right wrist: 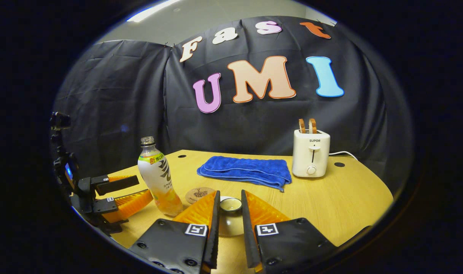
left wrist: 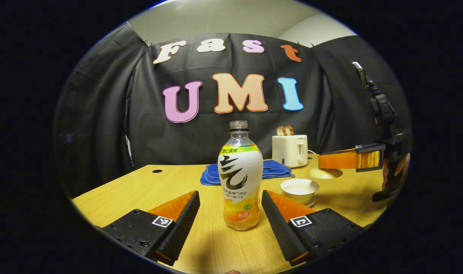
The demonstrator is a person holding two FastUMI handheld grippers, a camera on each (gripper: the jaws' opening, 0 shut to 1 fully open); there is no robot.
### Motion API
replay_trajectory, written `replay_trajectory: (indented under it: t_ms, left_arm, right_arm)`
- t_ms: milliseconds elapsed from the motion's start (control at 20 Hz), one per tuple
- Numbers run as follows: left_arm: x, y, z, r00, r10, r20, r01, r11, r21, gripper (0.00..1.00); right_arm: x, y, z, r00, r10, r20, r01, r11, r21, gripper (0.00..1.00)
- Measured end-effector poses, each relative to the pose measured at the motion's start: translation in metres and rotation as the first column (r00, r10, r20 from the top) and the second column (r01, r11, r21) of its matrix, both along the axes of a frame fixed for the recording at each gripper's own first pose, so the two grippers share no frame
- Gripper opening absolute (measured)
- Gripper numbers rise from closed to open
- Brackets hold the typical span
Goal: Open the teacup lid with one hand, grasp the water bottle and pour water into the teacup with the other hand; after pouring, place the water bottle on the coaster and then close the teacup lid.
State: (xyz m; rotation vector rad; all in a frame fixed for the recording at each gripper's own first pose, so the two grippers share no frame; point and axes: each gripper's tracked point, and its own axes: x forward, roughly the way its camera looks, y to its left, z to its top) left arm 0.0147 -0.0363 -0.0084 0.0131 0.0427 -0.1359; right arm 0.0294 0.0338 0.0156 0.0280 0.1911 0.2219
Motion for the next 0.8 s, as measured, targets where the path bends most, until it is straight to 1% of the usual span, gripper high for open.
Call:
replay_trajectory:
  t_ms: [250,300,350,400,550,600,700,800]
  left_arm:
    - [0.017,-0.009,-0.007,0.999,-0.023,-0.039,0.023,1.0,0.01,0.95]
    - [0.02,-0.013,-0.008,0.998,-0.037,-0.049,0.038,0.999,0.013,0.95]
    - [0.022,-0.017,-0.011,0.997,-0.047,-0.057,0.048,0.999,0.017,0.95]
    - [0.025,-0.018,-0.01,0.997,-0.055,-0.06,0.056,0.998,0.021,0.96]
    - [0.033,-0.018,-0.013,0.996,-0.048,-0.076,0.05,0.998,0.035,0.96]
    - [0.033,-0.017,-0.015,0.995,-0.045,-0.086,0.049,0.998,0.041,0.96]
    - [0.036,-0.018,-0.018,0.994,-0.044,-0.099,0.049,0.998,0.05,0.86]
    - [0.038,-0.019,-0.016,0.994,-0.043,-0.102,0.049,0.997,0.055,0.72]
  right_arm:
    - [-0.011,-0.021,-0.004,1.0,-0.026,-0.017,0.027,0.999,0.019,0.33]
    - [-0.011,-0.025,-0.007,0.999,-0.033,-0.027,0.034,0.999,0.022,0.34]
    - [-0.012,-0.027,-0.01,0.999,-0.036,-0.036,0.037,0.999,0.025,0.31]
    - [-0.013,-0.03,-0.012,0.998,-0.039,-0.043,0.041,0.999,0.028,0.33]
    - [-0.017,-0.033,-0.015,0.998,-0.034,-0.05,0.036,0.999,0.038,0.31]
    - [-0.019,-0.034,-0.016,0.998,-0.03,-0.055,0.032,0.999,0.042,0.33]
    - [-0.022,-0.038,-0.013,0.998,-0.029,-0.051,0.031,0.999,0.039,0.34]
    - [-0.026,-0.043,-0.011,0.998,-0.037,-0.044,0.038,0.999,0.038,0.31]
